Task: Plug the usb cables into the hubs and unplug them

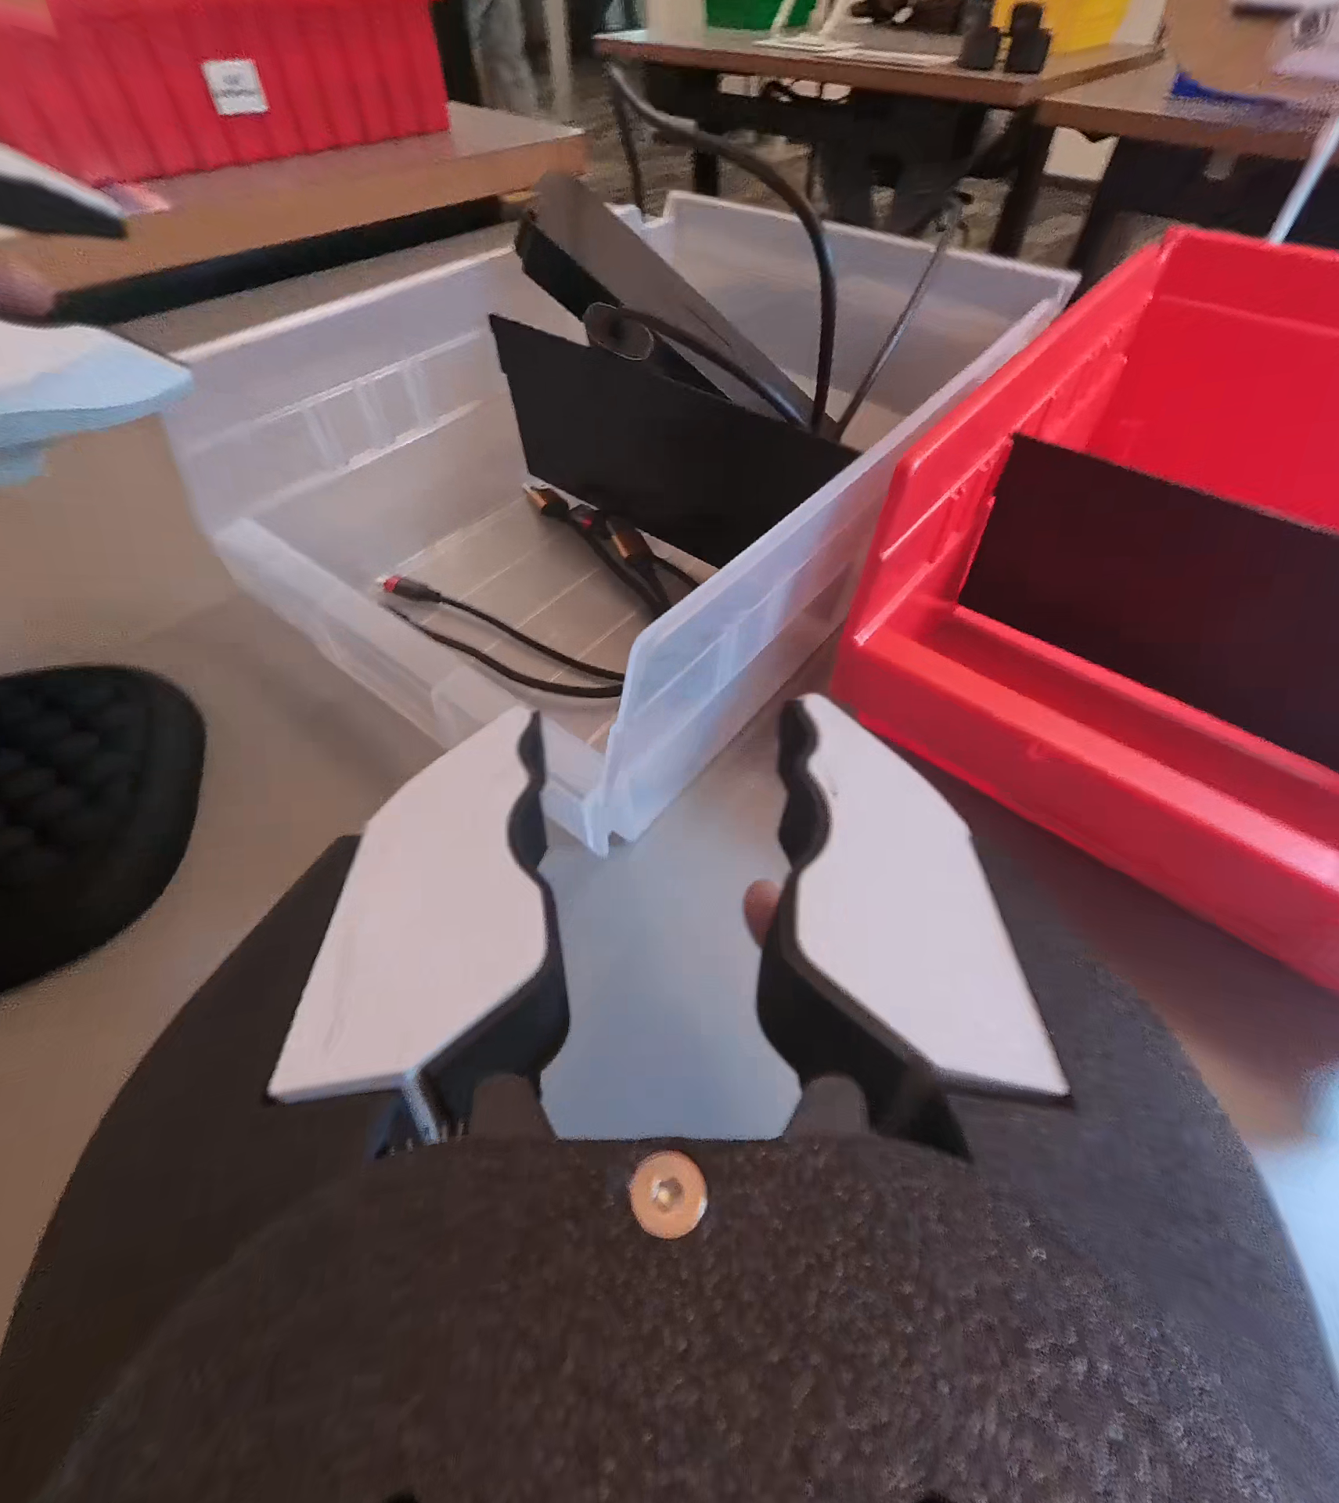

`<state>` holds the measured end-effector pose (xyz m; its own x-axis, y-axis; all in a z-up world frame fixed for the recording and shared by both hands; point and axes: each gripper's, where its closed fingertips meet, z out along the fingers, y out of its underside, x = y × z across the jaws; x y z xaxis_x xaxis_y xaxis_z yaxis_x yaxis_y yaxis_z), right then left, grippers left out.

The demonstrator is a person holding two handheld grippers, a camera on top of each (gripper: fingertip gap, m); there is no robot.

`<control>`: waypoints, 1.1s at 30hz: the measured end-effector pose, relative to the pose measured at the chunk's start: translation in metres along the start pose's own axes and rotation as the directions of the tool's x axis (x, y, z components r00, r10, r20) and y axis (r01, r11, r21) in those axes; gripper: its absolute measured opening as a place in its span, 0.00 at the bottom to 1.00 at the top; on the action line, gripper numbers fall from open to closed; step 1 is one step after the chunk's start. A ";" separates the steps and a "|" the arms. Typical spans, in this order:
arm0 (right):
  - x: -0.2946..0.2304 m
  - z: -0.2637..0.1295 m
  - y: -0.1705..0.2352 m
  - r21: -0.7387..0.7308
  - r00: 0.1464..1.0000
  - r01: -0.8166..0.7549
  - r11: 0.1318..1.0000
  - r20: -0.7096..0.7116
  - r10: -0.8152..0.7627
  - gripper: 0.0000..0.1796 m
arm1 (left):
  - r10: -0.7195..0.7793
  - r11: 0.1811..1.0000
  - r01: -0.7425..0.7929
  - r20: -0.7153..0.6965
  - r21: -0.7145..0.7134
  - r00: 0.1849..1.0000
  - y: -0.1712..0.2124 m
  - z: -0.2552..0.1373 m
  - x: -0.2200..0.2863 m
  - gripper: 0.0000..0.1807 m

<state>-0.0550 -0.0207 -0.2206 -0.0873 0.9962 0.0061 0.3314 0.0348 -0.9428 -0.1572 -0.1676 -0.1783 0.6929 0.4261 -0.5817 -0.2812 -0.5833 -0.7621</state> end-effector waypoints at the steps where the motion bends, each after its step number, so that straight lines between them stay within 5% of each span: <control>1: 0.003 -0.010 -0.004 -0.013 0.999 0.034 0.999 0.023 -0.034 0.35 | 0.043 0.999 -0.042 -0.059 0.012 0.997 -0.010 -0.002 0.013 0.25; 5: 0.037 -0.040 -0.011 -0.172 0.954 0.300 0.939 0.047 -0.296 0.39 | 0.195 0.962 -0.254 -0.402 -0.098 0.895 -0.007 0.012 0.079 0.32; 9: 0.092 -0.017 0.015 -0.434 0.764 0.620 0.654 0.143 -0.629 0.42 | 0.341 0.851 -0.507 -0.589 -0.139 0.733 0.016 0.039 0.122 0.35; 12: 0.123 0.017 0.049 -0.543 0.658 0.711 0.446 0.293 -0.694 0.40 | 0.393 0.800 -0.589 -0.639 -0.117 0.662 0.023 0.057 0.137 0.24; 13: 0.130 0.026 0.058 -0.550 0.649 0.721 0.421 0.324 -0.688 0.32 | 0.373 0.807 -0.581 -0.670 -0.107 0.642 0.023 0.059 0.143 0.18; 15: 0.136 0.033 0.058 -0.536 0.634 0.736 0.414 0.331 -0.699 0.19 | 0.311 0.843 -0.518 -0.655 -0.144 0.689 0.022 0.069 0.140 0.19; 19: 0.130 0.000 0.068 -0.570 0.688 0.686 0.452 0.308 -0.657 0.18 | 0.267 0.873 -0.462 -0.641 -0.155 0.720 0.034 0.073 0.122 0.19; 28: 0.121 -0.131 0.098 -0.546 0.797 0.500 0.672 -0.013 -0.603 0.22 | 0.233 0.917 -0.370 -0.550 -0.150 0.802 0.073 0.074 0.067 0.20; 33: 0.169 -0.141 0.108 -0.638 0.676 0.527 0.561 -0.086 -0.732 0.21 | 0.253 0.913 -0.380 -0.520 -0.151 0.816 0.072 0.089 0.059 0.20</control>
<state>0.0984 0.1625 -0.2741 -0.2210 0.6550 0.7226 0.7398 0.5954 -0.3134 -0.1954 -0.1226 -0.2928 0.8391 -0.1596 -0.5200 -0.4194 -0.7986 -0.4317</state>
